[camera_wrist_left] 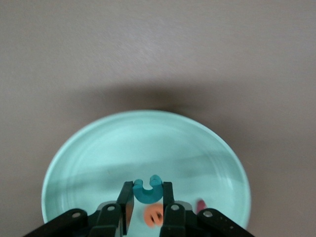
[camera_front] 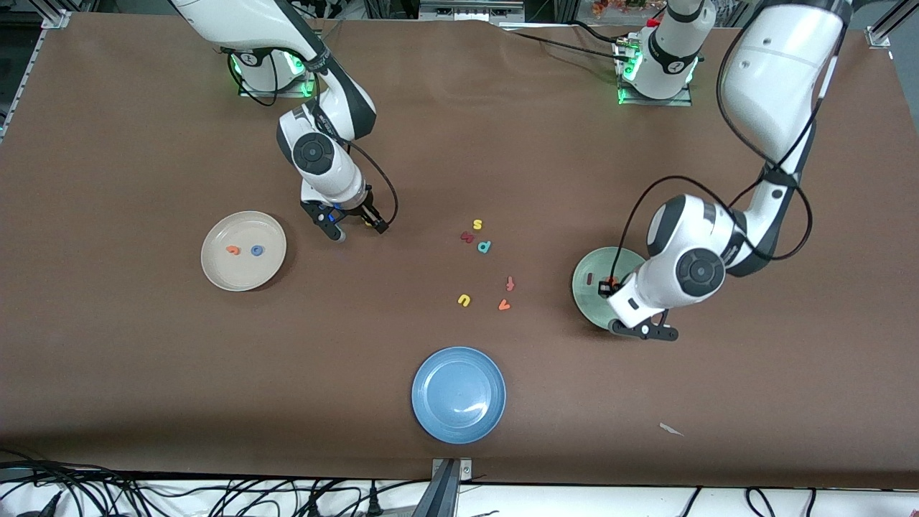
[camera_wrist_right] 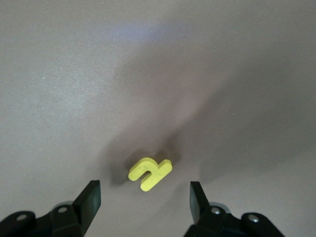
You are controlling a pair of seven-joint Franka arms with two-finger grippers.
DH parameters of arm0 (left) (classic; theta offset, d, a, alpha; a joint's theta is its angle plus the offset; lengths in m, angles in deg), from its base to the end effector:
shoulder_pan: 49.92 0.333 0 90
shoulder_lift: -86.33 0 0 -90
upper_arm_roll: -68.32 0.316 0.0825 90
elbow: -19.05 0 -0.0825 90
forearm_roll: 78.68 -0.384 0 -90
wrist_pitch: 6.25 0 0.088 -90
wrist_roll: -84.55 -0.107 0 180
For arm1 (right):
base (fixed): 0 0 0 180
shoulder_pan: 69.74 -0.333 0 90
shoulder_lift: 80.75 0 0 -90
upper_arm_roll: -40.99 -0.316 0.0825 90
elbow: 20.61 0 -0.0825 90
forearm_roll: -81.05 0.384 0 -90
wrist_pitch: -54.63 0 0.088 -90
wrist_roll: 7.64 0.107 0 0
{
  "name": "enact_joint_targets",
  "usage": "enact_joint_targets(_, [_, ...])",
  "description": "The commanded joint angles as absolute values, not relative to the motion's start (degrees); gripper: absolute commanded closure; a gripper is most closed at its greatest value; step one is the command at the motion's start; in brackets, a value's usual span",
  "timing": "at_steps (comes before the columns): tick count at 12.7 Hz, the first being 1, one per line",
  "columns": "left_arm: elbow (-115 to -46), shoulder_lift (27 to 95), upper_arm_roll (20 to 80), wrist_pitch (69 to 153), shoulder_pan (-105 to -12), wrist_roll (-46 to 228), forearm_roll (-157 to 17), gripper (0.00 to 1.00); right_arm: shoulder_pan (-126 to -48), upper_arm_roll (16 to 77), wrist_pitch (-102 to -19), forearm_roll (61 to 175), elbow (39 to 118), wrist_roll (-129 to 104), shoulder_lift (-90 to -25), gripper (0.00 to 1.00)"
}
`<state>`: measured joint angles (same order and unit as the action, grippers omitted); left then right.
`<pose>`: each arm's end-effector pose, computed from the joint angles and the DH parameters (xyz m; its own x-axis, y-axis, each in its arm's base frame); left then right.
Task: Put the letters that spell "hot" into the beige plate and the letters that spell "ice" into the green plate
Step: 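Place the c on the green plate while the right gripper reaches the n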
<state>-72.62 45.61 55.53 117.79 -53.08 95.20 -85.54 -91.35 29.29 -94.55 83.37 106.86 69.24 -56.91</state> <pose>0.6610 -0.1650 0.2113 0.9834 -0.1234 -0.1329 -0.1203 -0.9922 0.0311 0.4545 0.3010 0.1859 0.6843 -0.7214 -0.1063 -0.7249 -0.6888 0.0087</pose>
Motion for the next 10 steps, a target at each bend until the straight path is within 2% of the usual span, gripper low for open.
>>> enact_joint_targets(1, [-68.49,42.74,55.66,118.11,-53.35,94.65,-87.64,0.00,-91.63,29.30,-96.28,82.99,108.67,70.58,-58.07,0.19])
enact_joint_targets(4, [-68.49,43.26,55.31,117.85,-53.44,94.57,-87.64,0.00,-91.54,29.65,-96.97,81.50,108.67,70.49,-57.37,0.19])
enact_joint_targets(8, [-68.49,47.21,54.78,115.39,-55.89,95.01,-87.64,0.00,-91.54,29.74,-98.91,81.32,108.67,70.49,-56.14,0.20])
enact_joint_targets(10, [-68.58,51.59,54.17,110.41,-56.68,95.01,-87.73,0.00,-91.54,29.74,-98.91,81.32,108.67,70.49,-56.05,0.24])
